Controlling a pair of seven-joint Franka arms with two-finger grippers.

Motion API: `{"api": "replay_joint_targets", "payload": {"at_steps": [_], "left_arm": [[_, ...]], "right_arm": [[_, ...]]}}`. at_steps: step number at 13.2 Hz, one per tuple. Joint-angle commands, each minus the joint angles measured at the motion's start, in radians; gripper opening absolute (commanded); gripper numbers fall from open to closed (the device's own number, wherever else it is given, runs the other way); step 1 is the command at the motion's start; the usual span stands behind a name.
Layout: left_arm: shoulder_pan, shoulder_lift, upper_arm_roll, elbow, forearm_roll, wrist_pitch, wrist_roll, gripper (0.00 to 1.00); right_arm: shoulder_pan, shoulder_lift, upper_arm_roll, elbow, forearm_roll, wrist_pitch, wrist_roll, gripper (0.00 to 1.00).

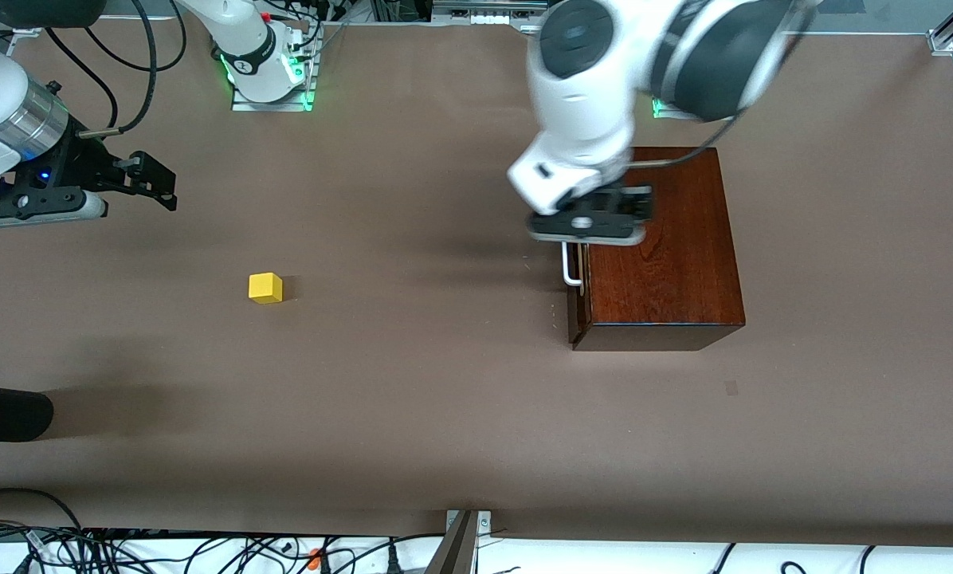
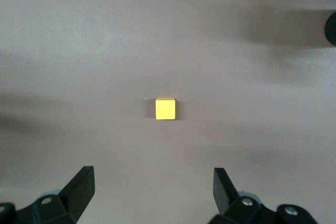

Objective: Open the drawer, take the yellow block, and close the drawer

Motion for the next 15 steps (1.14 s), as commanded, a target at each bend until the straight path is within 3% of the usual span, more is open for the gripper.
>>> {"api": "replay_joint_targets", "payload": {"at_steps": [1, 6, 11, 15], "left_arm": [[0.149, -0.081, -0.014, -0.04, -0.136, -0.042, -0.001, 1.0], [0.311, -0.223, 0.015, -0.17, -0.192, -0.078, 0.289, 1.0], [0.328, -0.292, 0.211, -0.253, -0.255, -0.066, 0.588, 1.0], [0.328, -0.416, 0.237, -0.439, -0.264, 0.063, 0.579, 1.0]], "right_arm": [[-0.002, 0.012, 0.0, 0.028, 0.016, -0.008, -0.008, 1.0], [0.001, 0.012, 0.002, 0.029, 0.016, -0.009, -0.008, 1.0], [0.0, 0.012, 0.002, 0.028, 0.018, -0.01, -0.007, 1.0], [0.0, 0.012, 0.0, 0.028, 0.018, -0.013, -0.008, 1.0]]}}
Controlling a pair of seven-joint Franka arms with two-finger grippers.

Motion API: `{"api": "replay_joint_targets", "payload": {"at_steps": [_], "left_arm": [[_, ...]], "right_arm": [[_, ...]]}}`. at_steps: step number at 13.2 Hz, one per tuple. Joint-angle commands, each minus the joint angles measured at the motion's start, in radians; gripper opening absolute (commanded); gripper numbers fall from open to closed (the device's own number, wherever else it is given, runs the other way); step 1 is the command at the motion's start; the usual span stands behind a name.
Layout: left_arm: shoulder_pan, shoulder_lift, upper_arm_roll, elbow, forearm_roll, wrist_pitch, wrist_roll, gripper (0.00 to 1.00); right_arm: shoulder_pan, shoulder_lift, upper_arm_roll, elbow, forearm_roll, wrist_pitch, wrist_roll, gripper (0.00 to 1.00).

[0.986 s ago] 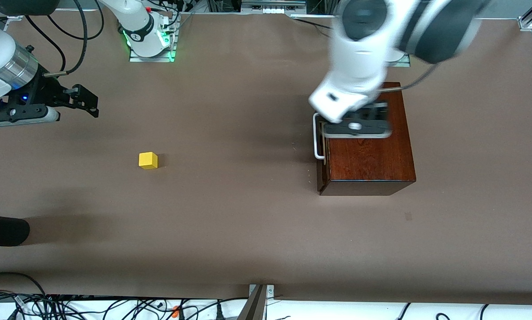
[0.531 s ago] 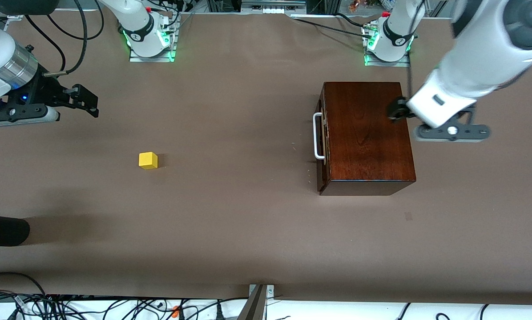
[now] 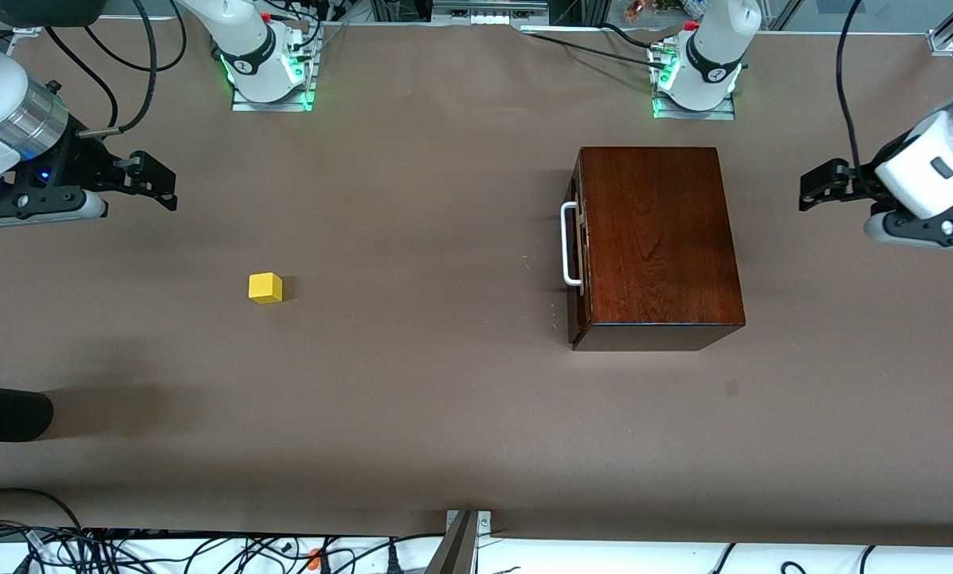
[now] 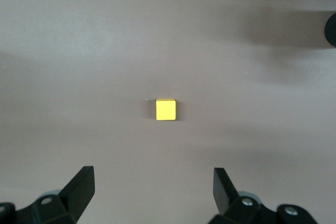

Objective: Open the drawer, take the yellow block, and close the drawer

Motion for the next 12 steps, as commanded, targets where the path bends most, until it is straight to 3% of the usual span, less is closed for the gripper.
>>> {"api": "replay_joint_targets", "payload": {"at_steps": [1, 12], "left_arm": [[-0.006, -0.103, -0.002, -0.146, -0.018, 0.076, -0.005, 1.0], [-0.006, -0.095, -0.007, -0.13, -0.004, 0.058, -0.068, 1.0]], "right_arm": [[-0.001, 0.011, 0.001, 0.025, 0.017, -0.01, -0.008, 1.0], [-0.002, 0.011, -0.002, 0.025, 0.013, -0.013, 0.006, 1.0]]}}
